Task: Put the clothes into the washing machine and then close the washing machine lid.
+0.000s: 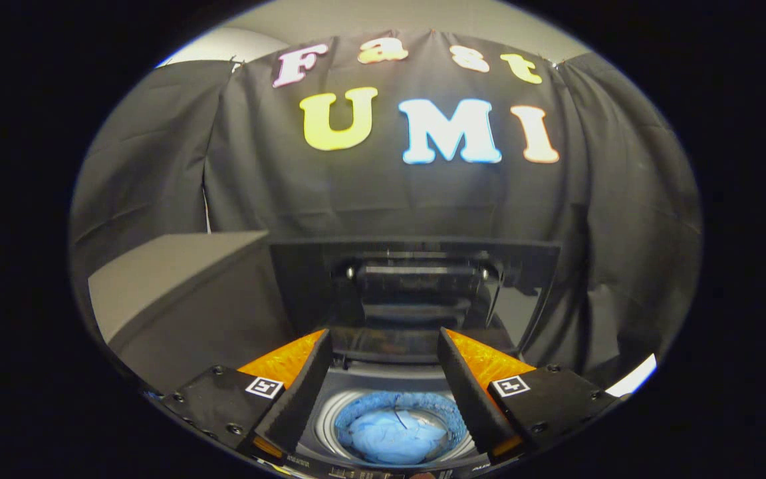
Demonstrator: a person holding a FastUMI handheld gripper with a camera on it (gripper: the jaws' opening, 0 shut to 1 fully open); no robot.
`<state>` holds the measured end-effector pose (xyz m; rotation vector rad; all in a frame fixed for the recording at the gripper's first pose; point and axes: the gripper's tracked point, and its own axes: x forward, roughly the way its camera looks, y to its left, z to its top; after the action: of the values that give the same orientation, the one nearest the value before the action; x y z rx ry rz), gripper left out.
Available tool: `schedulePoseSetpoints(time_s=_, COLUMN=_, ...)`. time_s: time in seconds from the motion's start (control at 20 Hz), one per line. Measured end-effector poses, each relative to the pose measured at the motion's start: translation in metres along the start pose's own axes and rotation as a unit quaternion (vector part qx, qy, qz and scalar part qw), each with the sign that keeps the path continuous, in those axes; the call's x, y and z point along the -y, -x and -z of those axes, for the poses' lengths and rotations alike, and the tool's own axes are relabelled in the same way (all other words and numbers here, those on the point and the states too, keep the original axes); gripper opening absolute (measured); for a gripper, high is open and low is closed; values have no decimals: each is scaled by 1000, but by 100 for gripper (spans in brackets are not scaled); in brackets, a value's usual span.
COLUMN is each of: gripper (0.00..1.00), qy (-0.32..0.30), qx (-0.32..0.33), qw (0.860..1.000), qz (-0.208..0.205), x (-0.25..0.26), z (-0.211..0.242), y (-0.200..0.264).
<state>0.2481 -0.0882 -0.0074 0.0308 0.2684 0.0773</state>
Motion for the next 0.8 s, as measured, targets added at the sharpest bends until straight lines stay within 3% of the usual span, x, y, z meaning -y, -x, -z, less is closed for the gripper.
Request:
schedulePoseSetpoints(time_s=0.4, gripper=98, qy=6, qx=67, qw=998, qz=3, x=5, z=-72, y=-32)
schedulePoseSetpoints(time_s=0.8, gripper=98, qy=-4, qx=77, qw=997, qz=12, x=10, z=-92, y=-94)
